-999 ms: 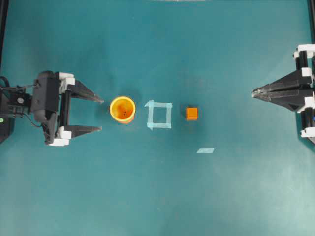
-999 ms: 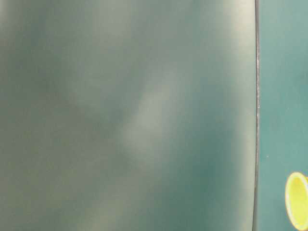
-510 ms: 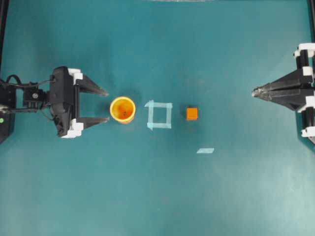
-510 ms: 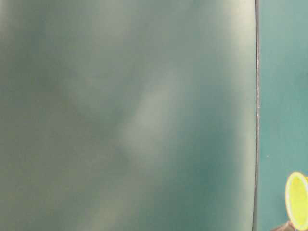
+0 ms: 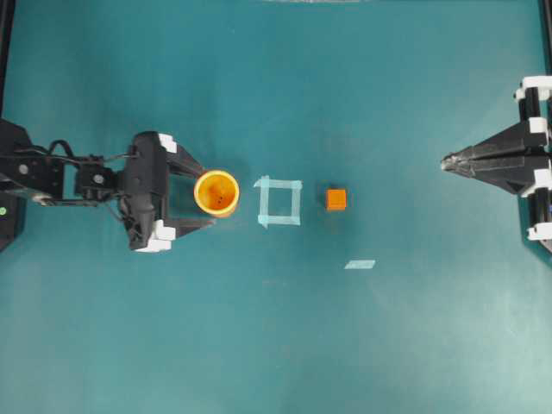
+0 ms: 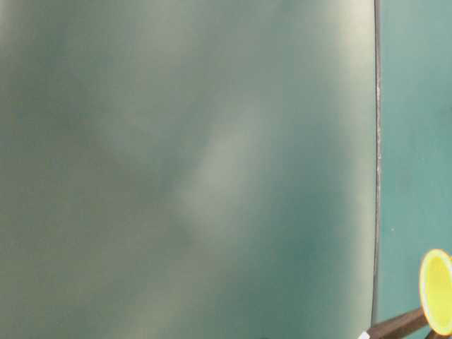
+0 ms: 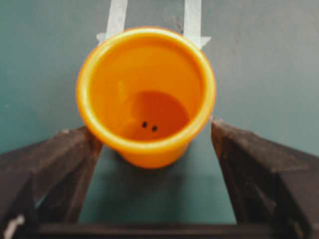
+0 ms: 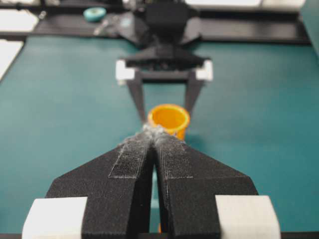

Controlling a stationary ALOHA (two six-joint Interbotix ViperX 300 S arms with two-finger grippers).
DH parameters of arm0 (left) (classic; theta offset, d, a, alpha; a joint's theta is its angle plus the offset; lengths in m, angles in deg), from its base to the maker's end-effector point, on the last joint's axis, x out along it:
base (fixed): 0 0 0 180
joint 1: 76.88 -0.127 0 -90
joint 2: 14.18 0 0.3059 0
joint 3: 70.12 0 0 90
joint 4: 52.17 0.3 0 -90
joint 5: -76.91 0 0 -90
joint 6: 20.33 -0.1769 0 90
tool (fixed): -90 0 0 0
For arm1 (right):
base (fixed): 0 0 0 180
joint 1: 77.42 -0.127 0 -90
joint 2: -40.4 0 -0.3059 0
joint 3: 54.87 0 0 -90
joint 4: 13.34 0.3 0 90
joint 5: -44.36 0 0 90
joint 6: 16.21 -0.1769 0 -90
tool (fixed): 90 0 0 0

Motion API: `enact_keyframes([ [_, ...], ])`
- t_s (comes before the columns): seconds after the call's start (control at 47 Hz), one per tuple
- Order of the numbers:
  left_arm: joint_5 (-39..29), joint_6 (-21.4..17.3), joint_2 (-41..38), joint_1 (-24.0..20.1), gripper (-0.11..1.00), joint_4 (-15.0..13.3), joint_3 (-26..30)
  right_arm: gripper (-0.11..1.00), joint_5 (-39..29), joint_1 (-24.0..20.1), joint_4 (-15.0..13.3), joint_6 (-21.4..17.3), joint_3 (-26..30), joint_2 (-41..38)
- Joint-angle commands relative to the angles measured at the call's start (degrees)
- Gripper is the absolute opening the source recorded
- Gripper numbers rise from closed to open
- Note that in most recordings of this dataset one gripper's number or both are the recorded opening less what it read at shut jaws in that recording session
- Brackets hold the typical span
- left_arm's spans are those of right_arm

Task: Move the cup to the right with left arm.
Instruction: 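Move the open left gripper right to surround the orange cup, then close the left gripper on the orange cup and lift it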

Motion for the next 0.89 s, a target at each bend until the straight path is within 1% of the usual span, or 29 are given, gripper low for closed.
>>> enact_keyframes([
  [0.0, 1.05, -0.09, -0.26, 0.18, 0.84, -0.09, 1.67, 0.00, 0.18, 0.09, 0.09, -0.09, 1.85, -0.09],
  [0.085, 2.11, -0.09, -1.32, 0.18, 0.84, 0.00, 2.72, 0.00, 0.18, 0.09, 0.09, -0.09, 1.85, -0.09],
  [0.319, 2.29, -0.70, -2.11, -0.88, 0.83, 0.00, 4.39, 0.00, 0.18, 0.00, 0.09, -0.09, 1.85, -0.09],
  [0.425, 2.29, -0.79, -2.11, -1.14, 0.80, 0.00, 4.39, 0.00, 0.18, 0.09, 0.09, -0.09, 1.85, -0.09],
  [0.553, 2.29, -0.79, -2.02, -0.97, 0.69, 0.00, 4.48, 0.00, 0.18, 0.09, 0.09, -0.09, 1.85, -0.09],
  [0.786, 1.49, -0.70, -0.44, -0.70, 0.68, 0.00, 5.45, 0.00, 0.09, 0.09, 0.09, -0.09, 1.85, -0.09],
  [0.85, 0.88, -0.88, 0.70, -0.79, 0.64, 0.00, 5.89, 0.00, 0.09, 0.09, 0.09, -0.09, 1.85, -0.09],
  [0.871, 0.79, -0.79, 1.05, -0.79, 0.64, 0.00, 6.06, 0.00, 0.18, 0.09, 0.09, -0.09, 1.85, -0.09],
])
